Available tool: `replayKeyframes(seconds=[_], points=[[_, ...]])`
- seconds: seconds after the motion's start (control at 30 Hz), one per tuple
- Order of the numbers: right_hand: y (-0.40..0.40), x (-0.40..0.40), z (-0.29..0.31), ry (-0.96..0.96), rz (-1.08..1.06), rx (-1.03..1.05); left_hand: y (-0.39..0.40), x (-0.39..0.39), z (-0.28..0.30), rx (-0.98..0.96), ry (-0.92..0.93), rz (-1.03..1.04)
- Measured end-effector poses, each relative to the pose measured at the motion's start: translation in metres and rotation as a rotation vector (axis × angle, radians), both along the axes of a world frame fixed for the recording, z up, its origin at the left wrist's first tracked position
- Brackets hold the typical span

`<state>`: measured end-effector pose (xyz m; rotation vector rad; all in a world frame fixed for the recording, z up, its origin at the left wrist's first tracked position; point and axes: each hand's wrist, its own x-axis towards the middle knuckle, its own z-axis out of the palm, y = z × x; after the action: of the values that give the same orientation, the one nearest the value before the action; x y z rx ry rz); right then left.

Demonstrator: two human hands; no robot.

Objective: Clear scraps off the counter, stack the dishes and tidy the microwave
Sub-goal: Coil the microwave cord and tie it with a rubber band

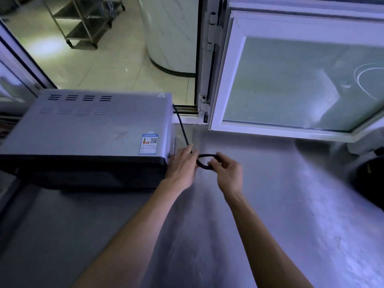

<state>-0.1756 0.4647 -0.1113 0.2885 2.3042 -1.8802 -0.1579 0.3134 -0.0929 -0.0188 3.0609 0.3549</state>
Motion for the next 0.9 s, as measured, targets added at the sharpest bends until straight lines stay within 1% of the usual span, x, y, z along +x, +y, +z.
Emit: replayKeyframes(seconds=[0.1,0.27,0.43,0.57,0.67,0.7,0.8,0.9], points=[[-0.010,0.003,-0.018,0.048,-0.026,0.005,0.001,0.003,-0.004,0.009,-0.040,0.015],[-0.016,-0.001,-0.042,0.028,-0.091,0.000,0.002,0.015,-0.013,0.059,-0.077,0.032],[-0.016,-0.005,-0.067,0.003,-0.047,0.089,0.005,0.027,-0.035,0.081,-0.133,0.051],[-0.014,-0.008,-0.087,0.029,0.053,0.203,0.009,0.029,-0.053,0.099,-0.161,0.071],[-0.011,-0.012,-0.099,0.057,0.185,0.294,0.011,0.029,-0.063,0.101,-0.176,0.069],[-0.008,-0.014,-0.105,0.063,0.238,0.340,0.012,0.029,-0.066,0.102,-0.174,0.069],[-0.004,-0.018,-0.113,0.082,0.346,0.582,0.010,0.030,-0.070,0.093,-0.178,0.070],[0.000,-0.014,-0.113,0.143,0.377,0.681,0.010,0.035,-0.069,0.102,-0.171,0.061]])
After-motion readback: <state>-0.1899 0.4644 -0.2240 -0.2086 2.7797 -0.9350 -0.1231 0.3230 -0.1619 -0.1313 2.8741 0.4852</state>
